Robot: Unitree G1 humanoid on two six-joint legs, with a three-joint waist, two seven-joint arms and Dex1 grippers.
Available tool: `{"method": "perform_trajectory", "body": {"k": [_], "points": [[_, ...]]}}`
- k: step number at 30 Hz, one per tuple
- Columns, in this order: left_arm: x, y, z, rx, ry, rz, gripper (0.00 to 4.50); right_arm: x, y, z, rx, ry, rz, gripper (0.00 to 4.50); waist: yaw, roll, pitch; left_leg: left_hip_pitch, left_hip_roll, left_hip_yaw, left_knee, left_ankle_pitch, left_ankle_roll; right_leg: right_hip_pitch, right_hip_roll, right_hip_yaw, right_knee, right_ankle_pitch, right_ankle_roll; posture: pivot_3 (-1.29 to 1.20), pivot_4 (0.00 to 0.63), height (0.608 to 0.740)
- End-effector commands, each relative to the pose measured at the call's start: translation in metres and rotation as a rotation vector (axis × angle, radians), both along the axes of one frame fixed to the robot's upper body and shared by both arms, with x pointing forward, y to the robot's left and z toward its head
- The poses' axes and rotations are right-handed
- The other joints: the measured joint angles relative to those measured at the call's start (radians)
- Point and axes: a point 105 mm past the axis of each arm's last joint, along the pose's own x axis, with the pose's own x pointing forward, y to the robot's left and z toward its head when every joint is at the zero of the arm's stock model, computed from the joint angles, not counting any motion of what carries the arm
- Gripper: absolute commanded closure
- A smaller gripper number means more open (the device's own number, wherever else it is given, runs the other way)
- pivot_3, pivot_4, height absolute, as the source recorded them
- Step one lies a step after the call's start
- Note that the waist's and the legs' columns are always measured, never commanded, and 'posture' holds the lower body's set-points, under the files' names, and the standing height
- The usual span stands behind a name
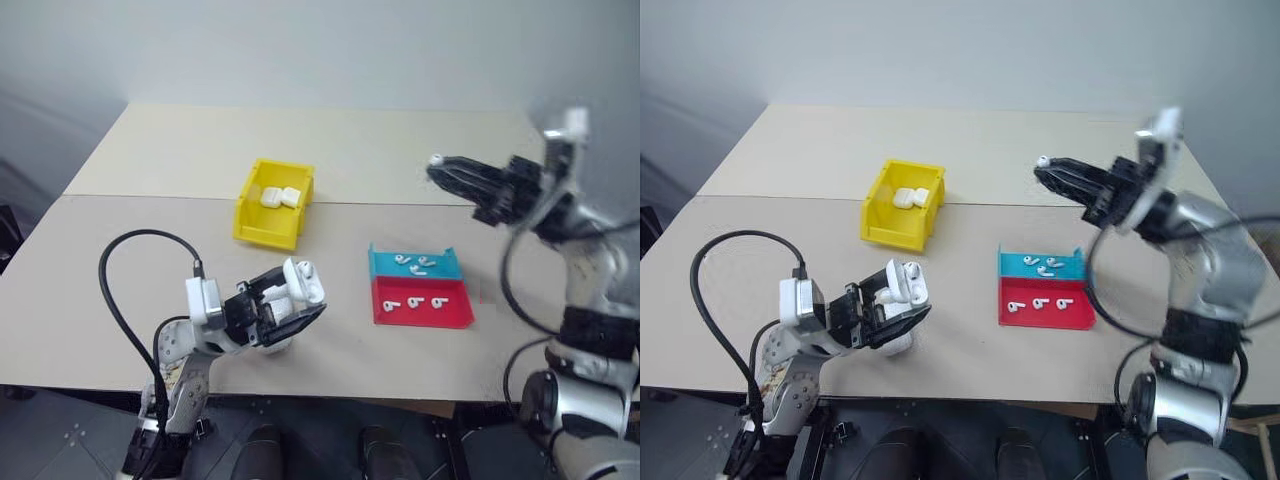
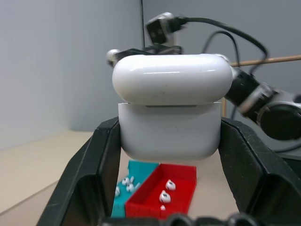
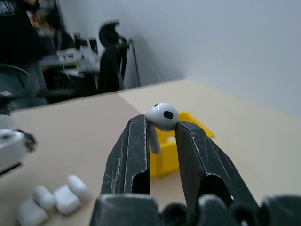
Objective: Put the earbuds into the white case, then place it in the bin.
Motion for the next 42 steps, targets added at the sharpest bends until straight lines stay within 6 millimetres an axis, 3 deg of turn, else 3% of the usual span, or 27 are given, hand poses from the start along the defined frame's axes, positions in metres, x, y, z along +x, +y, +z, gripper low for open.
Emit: {"method": "perform_trajectory", "body": {"k": [1, 11, 14, 31, 42], "points": [[0.000, -0.001, 0.009, -0.024, -0.020, -0.034, 1.71, -0.037, 0.008, 0.015, 0.041, -0.131, 0.057, 3.85, -0.009, 0.000, 0.000, 0.000, 0.000, 0.000, 0.000, 0.000, 0.000, 0.000, 0.000, 0.000, 0.000, 0.000, 0.000, 0.00, 0.150, 0.740], [0.005, -0.006, 0.012, -0.014, -0.043, -0.112, 1.71, -0.066, 0.046, -0.005, 0.020, -0.131, 0.143, 3.85, -0.008, 0.001, -0.001, 0.001, 0.000, -0.001, 0.000, 0.000, 0.000, 0.001, 0.002, 0.001, 0.000, 0.000, 0.000, 0.00, 0.150, 0.740], [0.007, -0.006, 0.011, -0.011, -0.044, -0.125, 1.71, -0.076, 0.058, -0.017, -0.055, -0.148, 0.208, 3.85, -0.006, 0.001, -0.001, 0.000, 0.000, -0.001, 0.000, 0.000, 0.000, 0.001, 0.001, 0.000, -0.001, 0.000, 0.000, 0.00, 0.150, 0.740], [0.008, -0.014, 0.000, 0.004, -0.040, -0.174, 1.71, -0.068, 0.101, -0.035, -0.124, -0.137, 0.335, 3.85, -0.005, 0.001, -0.001, 0.001, 0.000, -0.002, 0.000, 0.000, 0.000, 0.001, 0.002, 0.000, 0.000, 0.000, 0.000, 0.00, 0.150, 0.740], [0.005, -0.015, -0.002, -0.004, -0.042, -0.175, 1.71, -0.063, 0.106, -0.046, -0.145, -0.110, 0.330, 3.85, -0.006, 0.001, -0.001, 0.001, 0.000, -0.002, 0.000, 0.000, 0.000, 0.001, 0.002, 0.000, 0.000, 0.000, 0.000, 0.00, 0.150, 0.740]]}}
